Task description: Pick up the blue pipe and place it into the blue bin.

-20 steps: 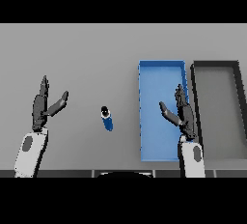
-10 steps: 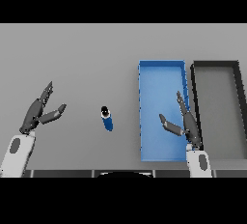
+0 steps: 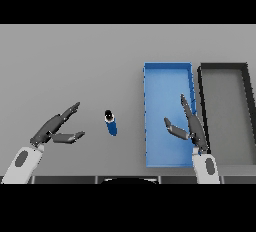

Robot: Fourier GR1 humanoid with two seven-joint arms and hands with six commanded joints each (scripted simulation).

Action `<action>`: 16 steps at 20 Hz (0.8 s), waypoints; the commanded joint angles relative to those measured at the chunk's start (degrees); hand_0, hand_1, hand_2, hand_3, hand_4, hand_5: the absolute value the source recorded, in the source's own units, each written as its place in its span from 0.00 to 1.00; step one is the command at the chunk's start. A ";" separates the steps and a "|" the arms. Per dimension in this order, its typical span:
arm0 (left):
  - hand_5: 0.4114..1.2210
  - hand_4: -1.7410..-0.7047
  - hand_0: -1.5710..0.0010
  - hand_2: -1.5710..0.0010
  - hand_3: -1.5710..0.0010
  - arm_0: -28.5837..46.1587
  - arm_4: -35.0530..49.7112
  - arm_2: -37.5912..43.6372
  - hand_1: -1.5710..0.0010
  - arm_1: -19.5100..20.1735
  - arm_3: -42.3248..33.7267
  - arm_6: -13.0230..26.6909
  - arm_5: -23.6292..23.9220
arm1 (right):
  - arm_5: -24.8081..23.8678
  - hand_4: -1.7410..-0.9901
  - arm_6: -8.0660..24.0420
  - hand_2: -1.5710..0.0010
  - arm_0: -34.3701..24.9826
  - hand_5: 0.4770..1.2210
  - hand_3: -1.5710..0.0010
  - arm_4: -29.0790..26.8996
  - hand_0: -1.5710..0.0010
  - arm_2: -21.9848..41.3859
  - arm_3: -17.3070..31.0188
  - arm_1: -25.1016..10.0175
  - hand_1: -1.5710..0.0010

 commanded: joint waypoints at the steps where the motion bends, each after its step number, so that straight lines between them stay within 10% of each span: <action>1: 0.14 0.53 1.00 1.00 1.00 -1.41 -0.17 -1.02 1.00 -1.04 0.15 1.65 -0.22 | 0.22 0.63 0.37 1.00 -0.92 0.21 1.00 -0.17 1.00 -0.03 0.24 -0.01 1.00; 16: 0.11 0.50 1.00 1.00 1.00 -7.53 -10.63 -9.82 1.00 -17.01 8.20 -0.44 4.38 | 0.55 0.56 0.96 1.00 0.89 0.24 1.00 -1.18 1.00 -0.72 -1.29 -0.30 1.00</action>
